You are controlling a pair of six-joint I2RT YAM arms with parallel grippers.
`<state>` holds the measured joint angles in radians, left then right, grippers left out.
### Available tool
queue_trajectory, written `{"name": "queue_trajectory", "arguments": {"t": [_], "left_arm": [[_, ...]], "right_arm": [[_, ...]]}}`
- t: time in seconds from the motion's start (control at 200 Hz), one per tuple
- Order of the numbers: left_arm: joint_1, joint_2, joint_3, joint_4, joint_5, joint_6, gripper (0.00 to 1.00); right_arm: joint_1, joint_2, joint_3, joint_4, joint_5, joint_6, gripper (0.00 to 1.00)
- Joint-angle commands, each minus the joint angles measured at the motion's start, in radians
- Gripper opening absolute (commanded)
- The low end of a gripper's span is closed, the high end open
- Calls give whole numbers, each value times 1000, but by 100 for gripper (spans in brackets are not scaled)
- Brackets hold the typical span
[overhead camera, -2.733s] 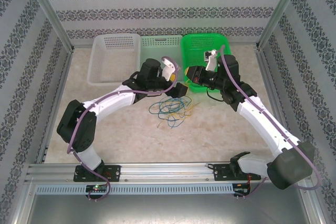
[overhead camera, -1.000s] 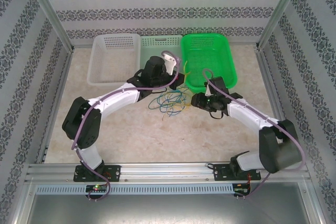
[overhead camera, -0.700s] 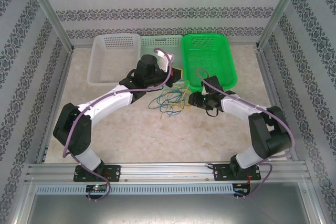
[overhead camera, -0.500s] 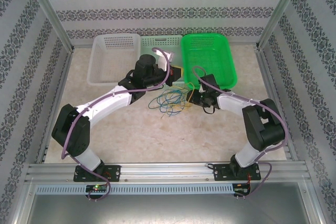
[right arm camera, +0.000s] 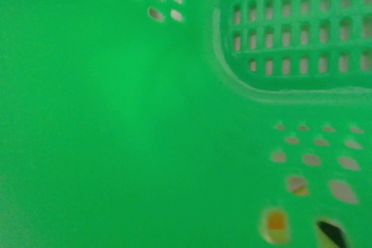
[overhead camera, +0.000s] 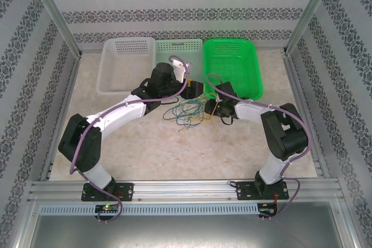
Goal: Untangle the cables
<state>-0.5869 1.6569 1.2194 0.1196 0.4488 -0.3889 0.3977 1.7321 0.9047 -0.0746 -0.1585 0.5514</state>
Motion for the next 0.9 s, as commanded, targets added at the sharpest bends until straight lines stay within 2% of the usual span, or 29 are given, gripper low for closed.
{"name": "queue_trajectory", "arguments": {"t": [0.0,0.095,0.23,0.46,0.59,0.659,0.769,0.894], "left_arm": [[7,41,18,-42,37,24,70],[8,52,28,-44,46,20,71],[9,50,17,-35,44,14,71],[7,43,9,-44,36,39,71],[8,31,12,-62,47,87,72],[8,33,26,-98,54,121,73],[8,37,43,-126,124,171,73],[9,41,52,-99,205,198,74]], "right_arm": [[41,18,11,-38,42,-46,23],[68,-8,10,-45,76,-60,9],[85,-87,-29,-52,126,-47,0],[112,-273,-63,-103,121,-94,0],[118,-338,-38,-207,81,-126,0],[114,-363,-37,-227,17,-127,0],[106,-392,-40,-235,-103,-120,0],[96,-399,-8,-282,-160,-128,0]]}}
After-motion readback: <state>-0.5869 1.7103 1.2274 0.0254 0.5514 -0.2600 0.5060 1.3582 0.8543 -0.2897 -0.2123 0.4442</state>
